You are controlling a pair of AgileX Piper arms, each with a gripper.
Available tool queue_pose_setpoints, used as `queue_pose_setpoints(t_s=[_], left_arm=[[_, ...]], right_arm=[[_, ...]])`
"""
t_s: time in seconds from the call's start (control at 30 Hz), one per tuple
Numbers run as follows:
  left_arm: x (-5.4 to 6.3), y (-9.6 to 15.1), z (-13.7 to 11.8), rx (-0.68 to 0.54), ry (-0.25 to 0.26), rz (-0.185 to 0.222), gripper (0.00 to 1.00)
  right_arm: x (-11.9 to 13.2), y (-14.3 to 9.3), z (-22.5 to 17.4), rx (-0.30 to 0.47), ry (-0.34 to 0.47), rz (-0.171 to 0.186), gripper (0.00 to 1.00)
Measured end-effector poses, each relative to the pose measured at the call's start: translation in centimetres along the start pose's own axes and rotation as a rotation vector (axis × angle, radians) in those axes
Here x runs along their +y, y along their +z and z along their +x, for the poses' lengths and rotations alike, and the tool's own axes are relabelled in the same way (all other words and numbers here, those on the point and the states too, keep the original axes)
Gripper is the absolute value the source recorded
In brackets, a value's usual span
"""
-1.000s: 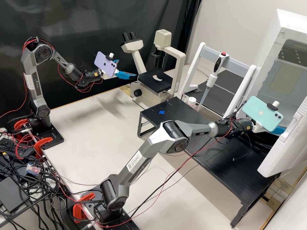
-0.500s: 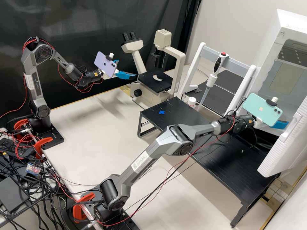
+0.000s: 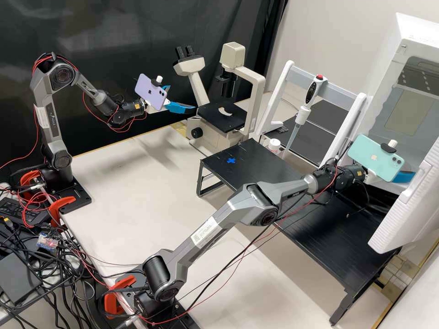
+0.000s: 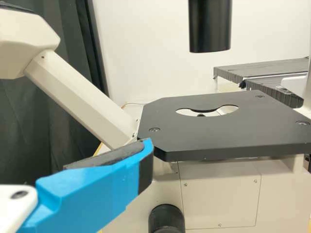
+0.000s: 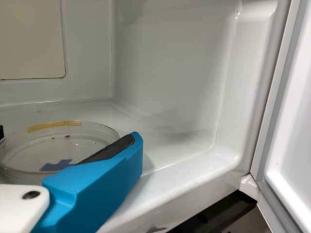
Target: Move the petri dish to the incubator
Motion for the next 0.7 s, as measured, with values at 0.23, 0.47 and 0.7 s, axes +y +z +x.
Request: queue_pose_setpoints(t_s=[0.23, 0.47, 0.7], left_arm=[[0.0, 0.0, 0.0, 0.0, 0.0, 0.0, 1.0], [0.0, 0.0, 0.0, 0.0, 0.0, 0.0, 1.0], [0.0, 0.0, 0.0, 0.0, 0.0, 0.0, 1.0]], right_arm=[[-0.8, 0.4, -0.1, 0.013, -0.004, -0.002, 1.0], [-0.3, 0.9, -2.0, 0.037, -0.012, -0.002, 1.0], [1.6, 2.9, -5.0, 0.028, 0.03, 0.044, 1.0]])
